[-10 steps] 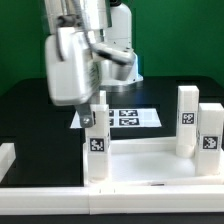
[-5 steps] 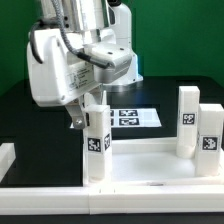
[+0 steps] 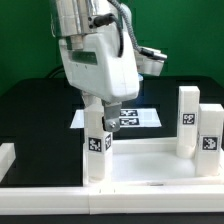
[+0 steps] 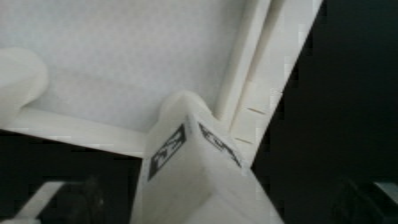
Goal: Assemble desk
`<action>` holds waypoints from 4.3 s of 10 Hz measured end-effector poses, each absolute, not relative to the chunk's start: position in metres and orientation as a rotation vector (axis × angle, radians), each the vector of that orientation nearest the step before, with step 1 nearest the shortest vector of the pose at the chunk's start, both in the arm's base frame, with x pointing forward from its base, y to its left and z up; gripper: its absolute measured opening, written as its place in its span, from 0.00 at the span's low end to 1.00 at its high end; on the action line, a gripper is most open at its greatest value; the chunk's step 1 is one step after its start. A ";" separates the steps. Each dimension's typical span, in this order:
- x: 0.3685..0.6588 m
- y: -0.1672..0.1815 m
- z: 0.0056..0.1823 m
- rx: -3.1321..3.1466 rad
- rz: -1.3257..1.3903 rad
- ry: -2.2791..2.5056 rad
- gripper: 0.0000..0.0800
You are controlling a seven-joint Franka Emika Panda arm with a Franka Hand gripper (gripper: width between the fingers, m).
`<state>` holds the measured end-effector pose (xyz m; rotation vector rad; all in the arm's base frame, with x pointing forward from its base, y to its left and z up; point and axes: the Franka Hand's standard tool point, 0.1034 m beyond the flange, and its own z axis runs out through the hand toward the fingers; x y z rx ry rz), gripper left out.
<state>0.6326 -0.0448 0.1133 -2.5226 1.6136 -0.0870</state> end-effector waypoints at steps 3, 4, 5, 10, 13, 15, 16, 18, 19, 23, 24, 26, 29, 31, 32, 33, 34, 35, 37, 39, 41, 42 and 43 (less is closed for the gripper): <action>0.633 -0.054 0.114 -2.863 -0.140 1.003 0.81; 0.633 -0.053 0.114 -2.843 -0.136 1.053 0.81; 0.632 -0.053 0.114 -2.832 -0.134 1.082 0.67; 0.631 -0.057 0.114 -2.513 -0.076 1.673 0.36; 0.632 -0.051 0.110 -1.842 -0.014 2.383 0.36; 0.632 -0.051 0.110 -1.695 0.003 2.476 0.36; 0.632 -0.051 0.110 -1.715 0.002 2.463 0.36; 0.636 -0.045 0.109 -2.082 -0.076 2.153 0.45; 0.636 -0.041 0.108 -2.297 -0.093 1.926 0.68; 0.635 -0.041 0.107 -2.567 -0.122 1.571 0.80; 0.635 -0.042 0.107 -2.666 -0.135 1.416 0.81; 0.636 -0.049 0.107 -2.884 -0.171 0.948 0.81; 0.635 -0.049 0.106 -2.844 -0.163 1.056 0.48; 0.633 -0.053 0.105 -2.719 -0.137 1.340 0.37; 0.632 -0.054 0.105 -2.616 -0.099 1.527 0.37; 0.632 -0.056 0.105 -2.479 -0.081 1.734 0.36; 0.631 -0.056 0.104 -2.332 -0.065 1.926 0.36; 0.631 -0.053 0.103 -2.091 -0.031 2.181 0.36; 0.632 -0.052 0.103 -1.802 -0.014 2.410 0.36; 0.632 -0.052 0.103 -1.835 -0.016 2.386 0.36; 0.633 -0.046 0.101 -2.098 -0.072 2.150 0.46; 0.632 -0.038 0.099 -2.321 -0.076 1.916 0.63; 0.631 -0.036 0.100 -2.504 -0.067 1.677 0.77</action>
Offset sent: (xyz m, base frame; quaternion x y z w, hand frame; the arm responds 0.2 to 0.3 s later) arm 0.0000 0.0000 0.0000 0.0000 0.0000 -0.0650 0.9979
